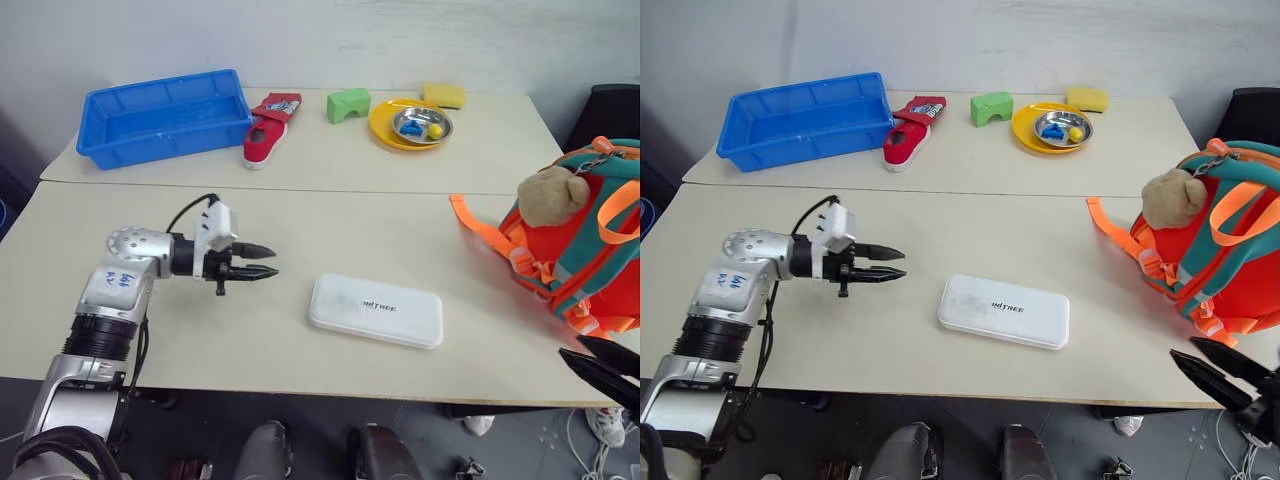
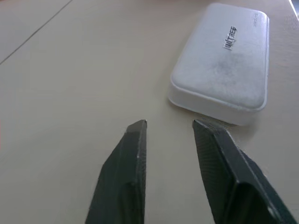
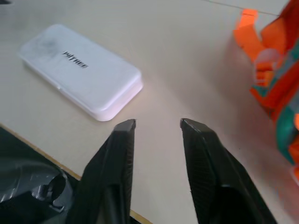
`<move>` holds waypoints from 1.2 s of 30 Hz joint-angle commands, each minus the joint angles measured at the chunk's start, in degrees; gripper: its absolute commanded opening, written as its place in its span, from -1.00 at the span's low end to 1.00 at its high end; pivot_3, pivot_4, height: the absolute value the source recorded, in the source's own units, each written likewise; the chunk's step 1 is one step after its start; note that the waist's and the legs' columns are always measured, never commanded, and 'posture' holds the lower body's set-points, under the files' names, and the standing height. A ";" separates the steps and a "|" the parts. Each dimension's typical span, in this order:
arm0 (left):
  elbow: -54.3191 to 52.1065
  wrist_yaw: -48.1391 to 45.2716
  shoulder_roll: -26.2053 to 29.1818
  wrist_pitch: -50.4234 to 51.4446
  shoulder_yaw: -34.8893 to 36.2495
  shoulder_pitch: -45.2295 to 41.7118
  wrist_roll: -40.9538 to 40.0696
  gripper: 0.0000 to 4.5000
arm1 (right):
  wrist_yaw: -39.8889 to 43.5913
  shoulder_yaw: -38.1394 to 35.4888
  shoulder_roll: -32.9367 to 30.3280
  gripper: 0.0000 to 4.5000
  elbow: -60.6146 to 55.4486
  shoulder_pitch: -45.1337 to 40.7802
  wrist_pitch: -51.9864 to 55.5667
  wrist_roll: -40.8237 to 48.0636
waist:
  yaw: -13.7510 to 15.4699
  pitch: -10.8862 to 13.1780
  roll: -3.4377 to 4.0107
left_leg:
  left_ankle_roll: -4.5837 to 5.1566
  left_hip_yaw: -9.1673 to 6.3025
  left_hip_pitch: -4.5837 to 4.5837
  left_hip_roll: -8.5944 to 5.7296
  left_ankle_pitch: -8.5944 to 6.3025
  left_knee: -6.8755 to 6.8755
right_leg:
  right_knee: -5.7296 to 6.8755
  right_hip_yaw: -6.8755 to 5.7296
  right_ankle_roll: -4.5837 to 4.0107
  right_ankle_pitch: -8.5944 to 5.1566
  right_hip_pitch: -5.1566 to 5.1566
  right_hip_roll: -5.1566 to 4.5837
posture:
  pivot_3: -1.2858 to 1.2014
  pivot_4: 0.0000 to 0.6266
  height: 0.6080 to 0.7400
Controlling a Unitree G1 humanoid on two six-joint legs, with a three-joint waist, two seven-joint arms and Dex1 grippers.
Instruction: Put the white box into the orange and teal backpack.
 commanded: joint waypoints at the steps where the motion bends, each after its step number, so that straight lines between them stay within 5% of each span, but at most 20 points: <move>1: 1.48 0.71 -1.91 -3.07 -1.58 -2.11 2.49 -0.85 | 1.35 3.87 -3.72 -0.91 -1.80 -2.93 0.02 -0.74 | 0.03 0.01 -0.02 | 0.02 0.00 0.00 0.00 0.00 0.03 | 0.02 0.00 0.00 0.00 0.00 0.00 | 0.03 -0.52 1.00; 2: 1.20 0.53 -2.69 -2.75 -2.11 -2.20 2.57 -0.99 | 1.77 6.08 -5.19 -1.00 -1.70 -4.41 0.29 -1.13 | 0.03 0.01 -0.02 | 0.02 -0.01 -0.02 0.00 0.00 0.03 | 0.02 0.00 0.01 0.00 -0.01 0.00 | 0.03 -0.52 1.00; 17: -8.21 1.18 -4.76 4.29 -4.93 3.39 2.50 -0.99 | -4.24 39.61 -11.80 -1.00 13.61 -29.67 -3.63 -26.87 | 0.10 0.03 -0.05 | -0.07 0.00 -0.08 0.02 0.12 0.22 | 0.20 0.00 0.01 0.00 -0.10 0.06 | 0.03 -0.52 1.00; 36: -9.41 4.74 -8.12 6.61 -6.78 4.33 3.96 -0.99 | -5.01 46.75 -6.63 -1.00 22.67 -44.34 -3.30 -31.12 | 0.07 0.03 -0.05 | -0.06 -0.01 -0.08 0.02 0.13 0.29 | 0.25 -0.02 0.01 0.00 -0.08 0.04 | 0.03 -0.52 1.00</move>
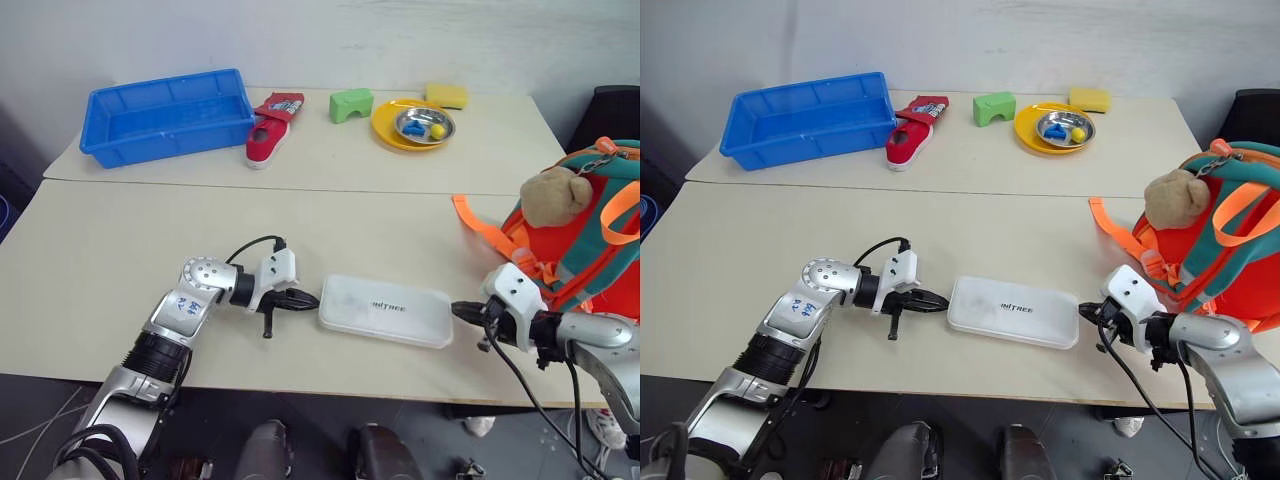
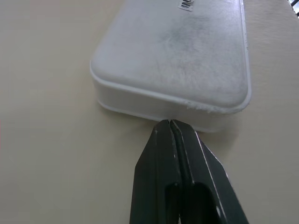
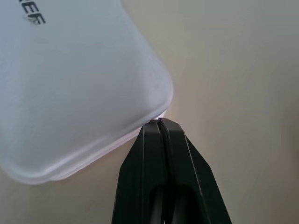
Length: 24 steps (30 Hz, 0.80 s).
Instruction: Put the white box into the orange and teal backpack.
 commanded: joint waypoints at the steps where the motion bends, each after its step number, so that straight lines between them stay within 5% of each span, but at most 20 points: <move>1: -1.26 0.36 0.05 2.19 1.79 -0.26 -1.69 -0.99 | -0.39 -0.43 0.66 -1.00 -0.62 -0.63 -0.33 -0.35 | 0.01 0.00 0.00 | 0.00 0.00 0.00 -0.01 0.00 -0.01 | 0.00 0.00 0.00 0.00 0.00 0.00 | 0.03 -0.52 1.00; 4: -0.28 -0.12 1.01 5.48 2.93 -0.61 -2.82 -0.99 | -0.19 -0.88 0.28 -1.00 -0.97 0.62 -0.76 -0.81 | -0.04 0.00 0.00 | 0.00 0.00 0.00 0.00 0.00 -0.01 | 0.00 0.00 0.00 0.00 0.00 0.00 | 0.03 -0.52 1.00; 7: 0.43 -2.28 2.93 15.70 3.71 -1.86 -5.56 -0.73 | 0.55 -2.00 -0.56 -1.00 -2.03 2.75 -0.93 -0.78 | -0.05 0.00 0.00 | 0.00 0.00 0.00 0.00 0.00 -0.01 | 0.01 0.00 0.00 0.00 -0.01 0.00 | 0.03 -0.52 1.00; 13: 2.77 -2.95 2.80 42.18 7.08 -7.88 -15.39 0.05 | 0.98 -2.41 -0.76 -1.00 -3.43 4.49 -1.16 -0.94 | 0.00 0.00 0.00 | 0.03 -0.02 0.00 -0.01 0.00 0.02 | 0.06 -0.01 0.00 0.00 0.00 0.00 | 0.03 -0.52 1.00; 20: 10.11 3.73 -0.82 56.40 5.42 -13.43 -16.12 0.99 | -0.06 -1.31 0.41 -1.00 -4.70 5.48 -1.75 -1.87 | -0.08 0.00 0.00 | -0.12 -0.04 -0.01 -0.05 0.08 0.03 | 0.05 -0.01 0.00 0.00 0.00 0.00 | 0.03 -0.52 1.00; 24: 10.36 5.37 -2.31 59.34 1.36 -13.80 -15.82 0.99 | -0.66 -0.41 1.10 -1.00 -4.93 4.92 -1.63 -2.19 | -0.06 -0.02 0.03 | -0.23 -0.04 0.06 -0.03 0.15 0.02 | 0.06 0.00 0.00 0.00 0.04 0.01 | 0.03 -0.52 1.00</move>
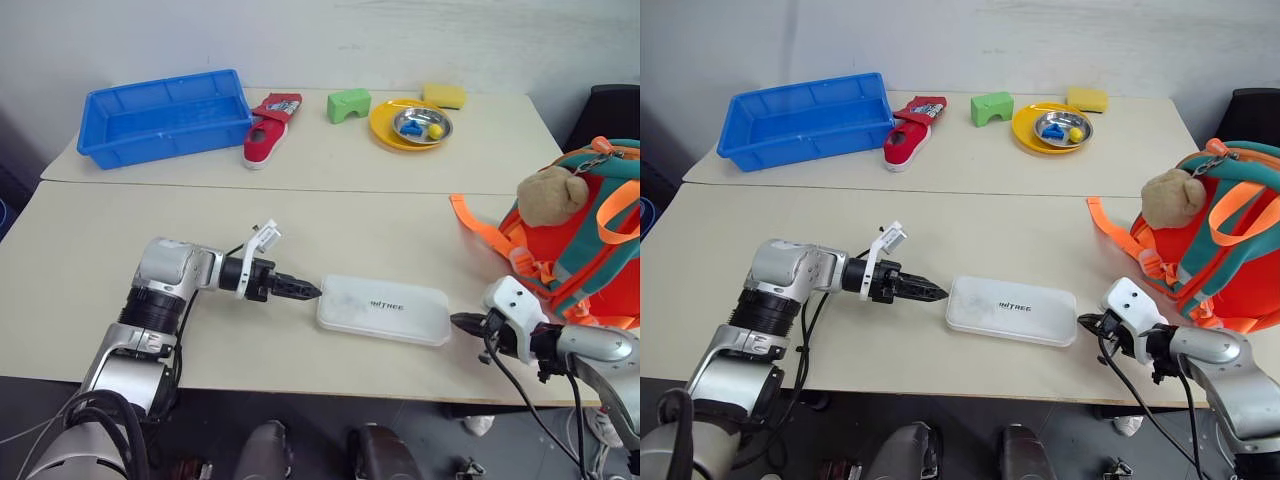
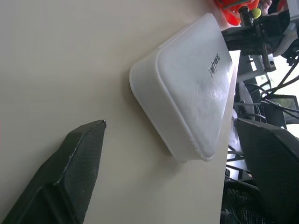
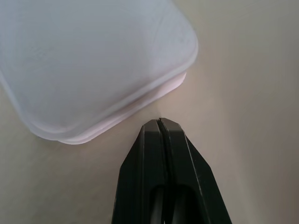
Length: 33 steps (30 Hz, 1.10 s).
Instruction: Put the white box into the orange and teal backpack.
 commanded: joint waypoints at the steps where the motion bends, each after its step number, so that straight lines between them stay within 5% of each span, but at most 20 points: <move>1: 1.65 1.90 -2.50 2.38 -4.68 0.64 0.40 0.99 | -0.70 0.70 0.70 -1.00 -1.78 -1.17 -0.71 -0.94 | 0.01 -0.01 0.00 | 0.00 0.00 0.01 0.00 0.00 0.00 | 0.00 0.00 0.00 0.00 0.01 0.00 | 0.03 -0.52 1.00; 9: 2.61 4.53 -10.73 5.02 -5.96 -1.46 -1.30 0.99 | -1.55 1.91 2.15 -1.00 -2.08 -3.67 0.05 -1.34 | 1.56 -0.08 0.06 | 0.08 -0.07 0.05 -0.21 0.00 0.08 | -0.06 -0.01 0.00 0.00 0.18 -0.17 | 0.03 -0.52 1.00; 20: 8.75 9.82 -14.94 8.19 4.81 -6.51 -3.69 0.99 | -2.88 1.33 3.91 -1.00 -3.89 -1.93 0.73 -1.48 | 1.30 -0.04 0.00 | 0.14 -0.26 -0.01 -0.40 0.06 0.08 | -0.08 -0.04 0.15 -0.04 0.22 -0.27 | 0.03 -0.52 1.00; 23: 8.35 9.25 -14.15 8.10 5.66 -6.48 -4.58 0.77 | -3.34 1.47 4.29 -1.00 -3.94 -1.22 0.24 -2.06 | 1.28 -0.03 -0.01 | 0.08 -0.26 -0.02 -0.39 0.10 0.06 | -0.06 -0.04 0.15 -0.04 0.19 -0.25 | 0.03 -0.52 1.00; 31: 5.47 7.38 -9.39 11.28 7.60 -7.65 -8.87 -0.31 | -4.44 1.46 4.81 -1.00 -3.78 -0.14 -0.67 -2.61 | 0.44 -0.03 -0.02 | 0.01 -0.26 -0.06 -0.37 0.14 -0.02 | -0.04 -0.03 0.15 -0.04 0.09 -0.23 | 0.03 -0.52 1.00; 33: 4.97 7.60 -8.87 11.96 8.49 -7.68 -9.95 -0.44 | -4.75 1.55 5.09 -1.00 -3.77 -0.12 -0.82 -2.77 | 0.13 -0.03 -0.01 | 0.00 -0.26 -0.06 -0.37 0.15 -0.02 | -0.03 -0.03 0.15 -0.04 0.09 -0.23 | 0.03 -0.52 1.00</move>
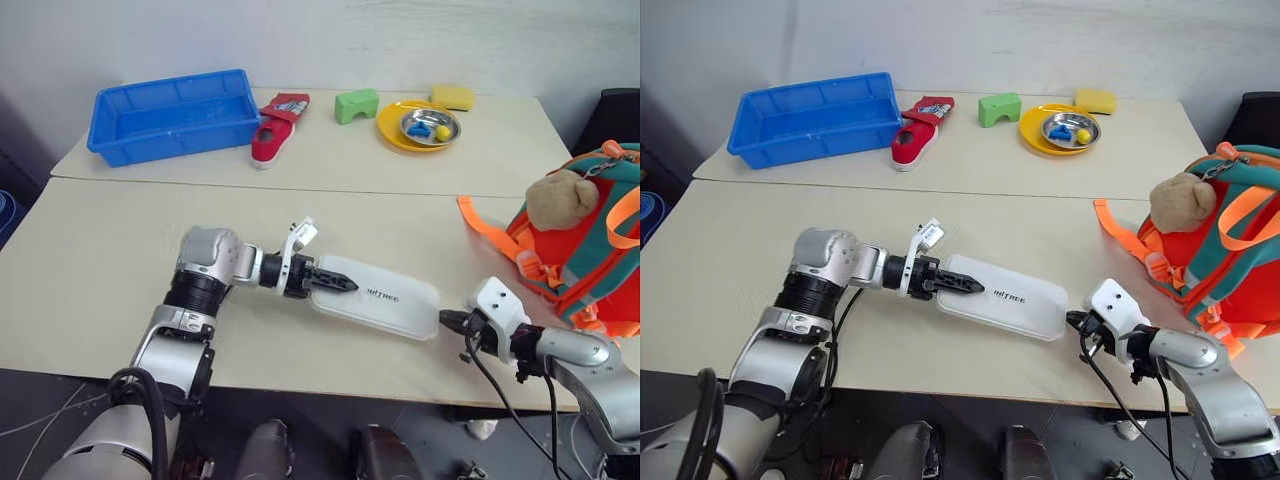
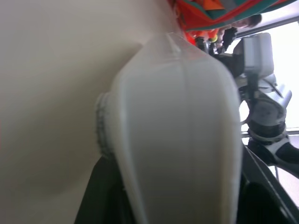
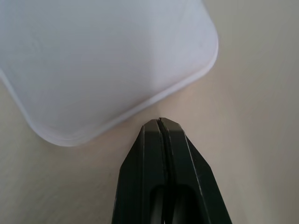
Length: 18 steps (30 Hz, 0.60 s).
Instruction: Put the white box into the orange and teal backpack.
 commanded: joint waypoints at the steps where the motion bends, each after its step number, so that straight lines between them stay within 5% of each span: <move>1: -2.18 0.54 1.11 1.39 2.94 -1.56 -2.38 -0.44 | -1.08 -0.66 0.60 -1.00 -1.12 0.22 -0.85 -0.66 | -0.16 0.00 0.00 | 0.00 0.00 0.00 0.00 0.01 -0.01 | 0.00 0.00 0.00 0.00 0.00 0.00 | 0.03 -0.52 1.00; 8: -4.71 1.88 -0.37 2.47 8.42 -0.90 -5.99 -0.44 | -5.25 -10.55 3.25 -1.00 -7.65 5.14 3.88 4.12 | 0.13 0.01 0.00 | -0.01 -0.04 -0.09 0.00 0.01 -0.02 | 0.01 -0.02 0.01 0.00 -0.07 -0.02 | 0.03 -0.52 1.00; 10: -5.99 2.28 -0.60 3.07 11.23 -0.85 -7.62 -0.44 | -4.25 -18.05 4.39 -0.84 -12.21 10.31 7.10 9.25 | 0.16 0.01 0.00 | -0.01 -0.03 -0.11 -0.02 0.01 -0.03 | 0.00 -0.01 0.01 0.00 -0.08 -0.02 | 0.03 -0.52 1.00; 13: -11.15 1.55 1.35 1.82 15.82 0.09 -10.95 -0.44 | -3.65 -42.80 8.09 -0.47 -17.29 20.56 14.39 21.89 | 0.92 0.04 0.02 | -0.02 -0.07 -0.12 0.00 0.00 -0.11 | -0.02 -0.02 0.05 -0.03 -0.07 0.01 | 0.03 -0.52 1.00; 18: -14.46 2.44 3.47 0.41 18.70 0.50 -13.09 -0.44 | -6.59 -57.66 5.46 0.26 -13.84 20.92 20.34 33.03 | -0.38 0.07 -0.06 | -0.05 -0.02 0.19 0.01 0.00 -0.21 | -0.09 0.03 0.05 -0.03 0.20 0.02 | 0.03 -0.52 1.00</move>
